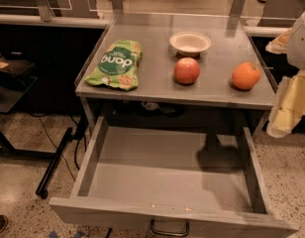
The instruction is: Place green rice chip bag into top drawer
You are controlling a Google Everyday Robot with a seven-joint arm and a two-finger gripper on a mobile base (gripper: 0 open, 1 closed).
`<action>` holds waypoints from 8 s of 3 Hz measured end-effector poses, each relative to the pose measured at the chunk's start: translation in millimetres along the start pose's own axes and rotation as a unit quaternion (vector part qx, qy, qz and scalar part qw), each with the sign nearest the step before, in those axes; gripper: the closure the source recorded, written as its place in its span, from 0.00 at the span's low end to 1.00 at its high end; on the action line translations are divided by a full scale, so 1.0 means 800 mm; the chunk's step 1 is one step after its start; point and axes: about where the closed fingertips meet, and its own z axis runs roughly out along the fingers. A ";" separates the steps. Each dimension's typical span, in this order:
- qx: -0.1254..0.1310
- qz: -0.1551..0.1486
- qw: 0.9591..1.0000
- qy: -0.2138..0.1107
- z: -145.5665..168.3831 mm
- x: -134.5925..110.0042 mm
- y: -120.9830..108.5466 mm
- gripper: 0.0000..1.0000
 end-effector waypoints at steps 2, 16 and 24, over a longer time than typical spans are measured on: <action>-0.004 -0.009 1.000 -0.015 0.018 -0.034 -0.019 0.00; -0.012 -0.017 0.999 -0.036 0.203 -0.414 -0.173 0.00; -0.041 0.022 0.999 -0.030 0.343 -0.420 -0.185 0.42</action>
Offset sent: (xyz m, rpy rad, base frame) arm 0.0559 0.0536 -0.0134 0.0546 0.0119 0.0599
